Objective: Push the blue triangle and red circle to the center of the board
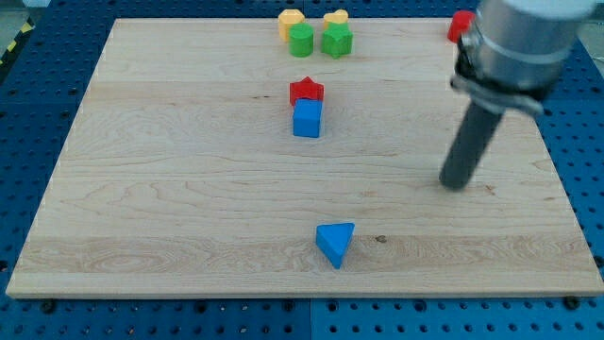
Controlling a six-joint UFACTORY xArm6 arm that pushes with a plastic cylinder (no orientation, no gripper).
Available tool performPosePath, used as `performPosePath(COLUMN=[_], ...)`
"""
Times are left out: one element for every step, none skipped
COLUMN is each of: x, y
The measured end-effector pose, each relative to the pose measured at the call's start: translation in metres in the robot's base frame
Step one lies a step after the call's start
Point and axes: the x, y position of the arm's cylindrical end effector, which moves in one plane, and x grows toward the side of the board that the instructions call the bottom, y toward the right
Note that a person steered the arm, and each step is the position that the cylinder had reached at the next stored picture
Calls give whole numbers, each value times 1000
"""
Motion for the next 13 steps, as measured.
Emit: performPosePath(x=[73, 87, 86, 87, 86, 74, 55, 48, 74, 70, 51, 42, 32], y=[-29, -66, -118, -120, -119, -120, -123, -141, -157, -181, -181, -155, -133])
